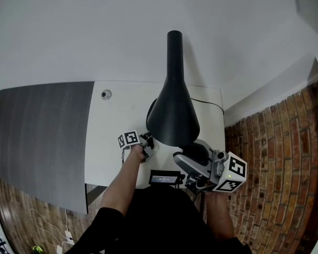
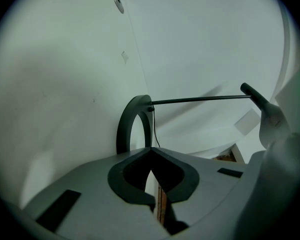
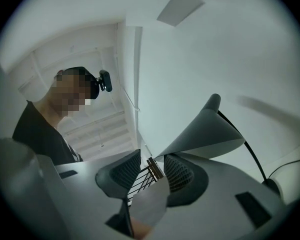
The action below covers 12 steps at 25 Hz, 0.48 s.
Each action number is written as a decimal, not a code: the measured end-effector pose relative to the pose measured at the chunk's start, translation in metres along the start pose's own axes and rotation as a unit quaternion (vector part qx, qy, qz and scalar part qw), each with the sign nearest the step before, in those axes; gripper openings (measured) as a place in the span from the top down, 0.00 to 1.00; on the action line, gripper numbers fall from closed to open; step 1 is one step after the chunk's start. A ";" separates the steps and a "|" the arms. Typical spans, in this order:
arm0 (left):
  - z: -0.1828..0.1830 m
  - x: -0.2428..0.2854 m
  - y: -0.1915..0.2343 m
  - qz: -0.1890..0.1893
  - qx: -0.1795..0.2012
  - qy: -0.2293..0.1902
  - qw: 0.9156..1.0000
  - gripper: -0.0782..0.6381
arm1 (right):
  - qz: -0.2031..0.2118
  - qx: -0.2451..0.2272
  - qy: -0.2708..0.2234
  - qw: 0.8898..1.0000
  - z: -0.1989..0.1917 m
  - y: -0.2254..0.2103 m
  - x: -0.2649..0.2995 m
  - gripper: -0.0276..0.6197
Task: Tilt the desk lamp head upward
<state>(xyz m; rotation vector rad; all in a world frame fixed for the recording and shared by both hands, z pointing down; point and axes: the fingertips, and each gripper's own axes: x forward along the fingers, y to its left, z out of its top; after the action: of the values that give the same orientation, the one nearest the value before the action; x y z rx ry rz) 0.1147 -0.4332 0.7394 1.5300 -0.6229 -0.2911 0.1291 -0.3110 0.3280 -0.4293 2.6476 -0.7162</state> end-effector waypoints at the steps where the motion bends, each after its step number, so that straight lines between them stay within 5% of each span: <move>1: 0.000 0.000 0.000 0.000 0.000 0.000 1.000 0.88 | 0.001 -0.005 0.000 1.000 0.003 0.002 0.001 0.72; 12: 0.000 0.001 0.000 -0.001 -0.001 0.005 1.000 0.88 | 0.005 -0.038 -0.005 0.999 0.027 0.016 0.011 0.74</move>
<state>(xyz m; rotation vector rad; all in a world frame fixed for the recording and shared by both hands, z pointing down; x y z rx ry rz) 0.1157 -0.4337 0.7394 1.5301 -0.6133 -0.2855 0.1278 -0.3135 0.2952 -0.4381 2.6735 -0.6097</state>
